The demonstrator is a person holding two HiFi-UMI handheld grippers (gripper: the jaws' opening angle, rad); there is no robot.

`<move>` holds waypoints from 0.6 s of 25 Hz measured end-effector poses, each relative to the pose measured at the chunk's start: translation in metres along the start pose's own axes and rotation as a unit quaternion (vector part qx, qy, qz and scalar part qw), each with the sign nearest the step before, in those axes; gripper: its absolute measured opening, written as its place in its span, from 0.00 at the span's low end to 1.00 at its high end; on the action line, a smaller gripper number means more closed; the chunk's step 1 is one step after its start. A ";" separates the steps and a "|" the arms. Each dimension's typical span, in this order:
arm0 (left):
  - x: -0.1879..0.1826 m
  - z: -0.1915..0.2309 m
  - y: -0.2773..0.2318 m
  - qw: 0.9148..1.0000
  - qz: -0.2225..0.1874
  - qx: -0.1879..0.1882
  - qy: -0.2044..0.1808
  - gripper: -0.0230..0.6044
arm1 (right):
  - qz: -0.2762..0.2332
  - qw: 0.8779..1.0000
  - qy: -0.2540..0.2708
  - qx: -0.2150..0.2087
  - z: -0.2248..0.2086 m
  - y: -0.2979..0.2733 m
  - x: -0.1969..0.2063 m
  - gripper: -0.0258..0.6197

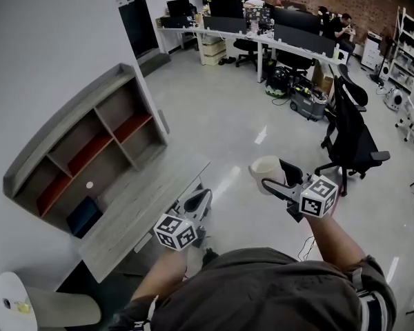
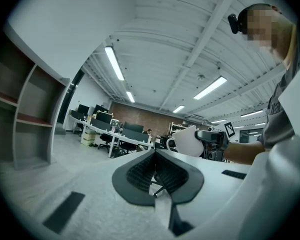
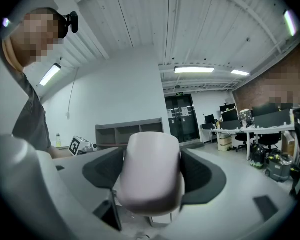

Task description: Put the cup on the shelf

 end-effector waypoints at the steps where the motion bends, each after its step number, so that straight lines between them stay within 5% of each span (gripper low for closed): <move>1: -0.007 0.017 -0.006 1.000 -0.002 0.008 -0.003 0.04 | -0.001 1.000 0.003 0.005 -0.005 -0.016 -0.002 0.59; 9: -0.081 0.172 -0.054 0.998 0.010 0.065 -0.017 0.04 | -0.012 0.999 -0.002 0.045 -0.050 -0.168 -0.029 0.58; 15: -0.123 0.251 -0.071 0.997 0.007 0.077 -0.023 0.04 | -0.015 0.999 0.006 0.051 -0.074 -0.253 -0.049 0.58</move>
Point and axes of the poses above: the fingertips, and each gripper's own axes: y backward along the fingers, z to its left, x out of its underside, the point moved 3 cm from there along y, backward along the fingers, and after that the axes turned 7 degrees about y, right-handed, at the moved point
